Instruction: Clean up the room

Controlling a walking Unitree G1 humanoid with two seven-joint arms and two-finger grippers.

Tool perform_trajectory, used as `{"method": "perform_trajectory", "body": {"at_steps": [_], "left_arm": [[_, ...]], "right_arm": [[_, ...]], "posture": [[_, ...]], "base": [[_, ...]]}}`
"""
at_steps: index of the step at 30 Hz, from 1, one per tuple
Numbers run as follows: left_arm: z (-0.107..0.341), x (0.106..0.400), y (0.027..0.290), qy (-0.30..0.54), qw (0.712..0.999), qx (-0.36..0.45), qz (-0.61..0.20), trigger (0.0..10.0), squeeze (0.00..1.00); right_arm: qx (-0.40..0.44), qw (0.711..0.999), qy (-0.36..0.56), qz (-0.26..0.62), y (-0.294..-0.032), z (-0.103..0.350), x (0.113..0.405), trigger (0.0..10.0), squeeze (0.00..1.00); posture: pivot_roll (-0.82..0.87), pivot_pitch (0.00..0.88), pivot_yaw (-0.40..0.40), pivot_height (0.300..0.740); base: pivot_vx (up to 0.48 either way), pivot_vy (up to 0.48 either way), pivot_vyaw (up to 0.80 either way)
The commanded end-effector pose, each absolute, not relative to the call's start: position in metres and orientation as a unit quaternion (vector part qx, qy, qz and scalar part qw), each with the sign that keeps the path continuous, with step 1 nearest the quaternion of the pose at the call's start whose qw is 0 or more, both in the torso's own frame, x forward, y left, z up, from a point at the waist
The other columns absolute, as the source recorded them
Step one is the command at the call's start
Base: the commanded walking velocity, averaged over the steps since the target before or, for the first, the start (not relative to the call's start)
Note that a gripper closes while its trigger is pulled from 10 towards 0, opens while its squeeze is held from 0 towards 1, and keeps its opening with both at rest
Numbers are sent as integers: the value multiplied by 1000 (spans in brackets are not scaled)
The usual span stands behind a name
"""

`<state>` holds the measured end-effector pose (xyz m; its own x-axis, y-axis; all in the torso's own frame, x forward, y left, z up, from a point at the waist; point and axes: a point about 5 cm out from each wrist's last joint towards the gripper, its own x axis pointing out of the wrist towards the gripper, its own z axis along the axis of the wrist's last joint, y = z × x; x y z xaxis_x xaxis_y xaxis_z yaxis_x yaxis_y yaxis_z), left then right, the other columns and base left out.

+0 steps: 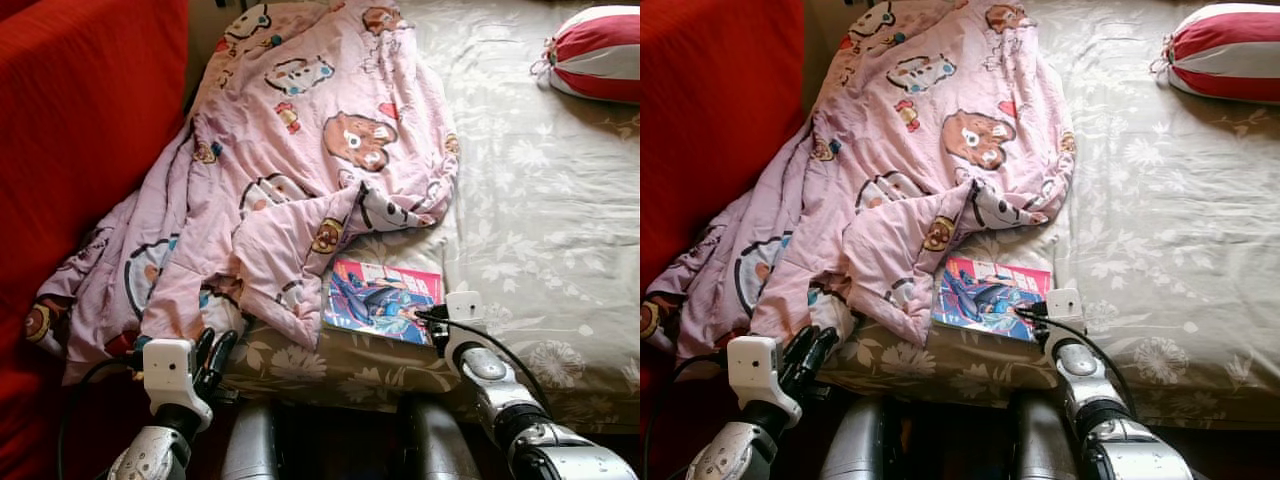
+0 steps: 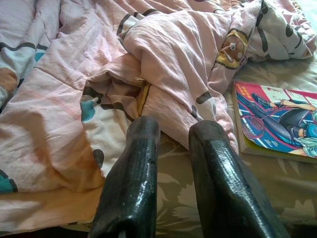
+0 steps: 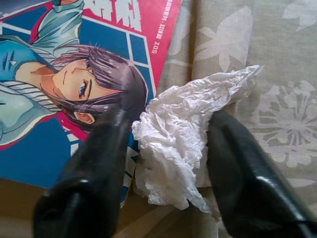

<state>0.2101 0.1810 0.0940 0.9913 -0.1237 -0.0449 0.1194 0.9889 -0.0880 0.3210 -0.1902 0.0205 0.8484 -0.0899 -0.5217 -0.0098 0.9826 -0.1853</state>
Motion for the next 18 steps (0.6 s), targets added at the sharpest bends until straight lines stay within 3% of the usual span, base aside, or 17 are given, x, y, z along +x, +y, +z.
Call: {"method": "perform_trajectory", "body": {"at_steps": [1, 18], "left_arm": [[89, 205, 183, 42, 997, -43, -56, 10000, 0], [88, 208, 184, 41, 997, -40, -54, 10000, 0]], "right_arm": [[-96, 947, 306, -26, -191, 9, 312, 0, 0], [-106, 943, 314, -42, -194, 8, 310, 0, 0]], "posture": [[119, 231, 72, 600], [118, 220, 69, 600]], "base": [[0, 0, 0], [0, 0, 0]]}}
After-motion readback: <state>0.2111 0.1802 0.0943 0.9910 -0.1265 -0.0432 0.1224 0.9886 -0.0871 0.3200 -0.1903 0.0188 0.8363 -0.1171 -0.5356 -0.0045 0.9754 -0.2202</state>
